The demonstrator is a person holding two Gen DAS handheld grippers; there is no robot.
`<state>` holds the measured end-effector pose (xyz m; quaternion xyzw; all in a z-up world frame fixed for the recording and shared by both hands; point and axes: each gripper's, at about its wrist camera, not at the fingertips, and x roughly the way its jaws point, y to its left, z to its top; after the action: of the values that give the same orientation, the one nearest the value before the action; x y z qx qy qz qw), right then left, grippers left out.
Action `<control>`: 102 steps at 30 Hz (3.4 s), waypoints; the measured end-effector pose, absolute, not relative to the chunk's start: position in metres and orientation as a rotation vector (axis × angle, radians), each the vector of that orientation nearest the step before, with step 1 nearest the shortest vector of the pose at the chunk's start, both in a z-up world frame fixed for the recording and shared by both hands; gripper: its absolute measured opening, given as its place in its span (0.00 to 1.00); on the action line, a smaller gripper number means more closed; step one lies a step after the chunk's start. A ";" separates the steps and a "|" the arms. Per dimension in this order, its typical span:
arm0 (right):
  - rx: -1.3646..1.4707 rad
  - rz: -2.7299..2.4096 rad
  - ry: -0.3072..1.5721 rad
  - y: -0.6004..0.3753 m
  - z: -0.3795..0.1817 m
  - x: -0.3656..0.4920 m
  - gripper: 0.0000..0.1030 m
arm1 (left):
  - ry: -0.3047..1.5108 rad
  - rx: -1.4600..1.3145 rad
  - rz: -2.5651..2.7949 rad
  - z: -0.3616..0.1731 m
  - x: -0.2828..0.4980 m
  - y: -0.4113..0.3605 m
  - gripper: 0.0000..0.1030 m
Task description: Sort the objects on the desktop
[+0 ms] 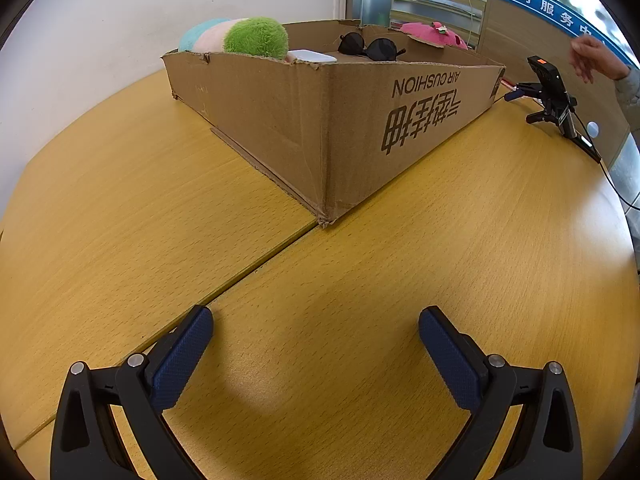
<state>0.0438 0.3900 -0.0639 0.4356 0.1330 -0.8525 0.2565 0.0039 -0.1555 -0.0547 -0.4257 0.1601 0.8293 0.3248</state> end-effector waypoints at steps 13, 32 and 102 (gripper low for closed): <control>1.181 -2.314 0.361 0.390 -0.065 0.045 1.00 | 0.420 -1.115 2.174 -0.054 0.003 -0.155 1.00; 1.180 -2.315 0.362 0.390 -0.066 0.045 1.00 | 0.419 -1.114 2.174 -0.054 0.001 -0.155 1.00; 1.181 -2.316 0.360 0.385 -0.069 0.048 1.00 | 0.421 -1.112 2.173 -0.049 0.009 -0.171 1.00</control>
<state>0.0477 0.3852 -0.0688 0.4350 0.1328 -0.8531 0.2556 0.0090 -0.1708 -0.0490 -0.4242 0.1605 0.8293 0.3263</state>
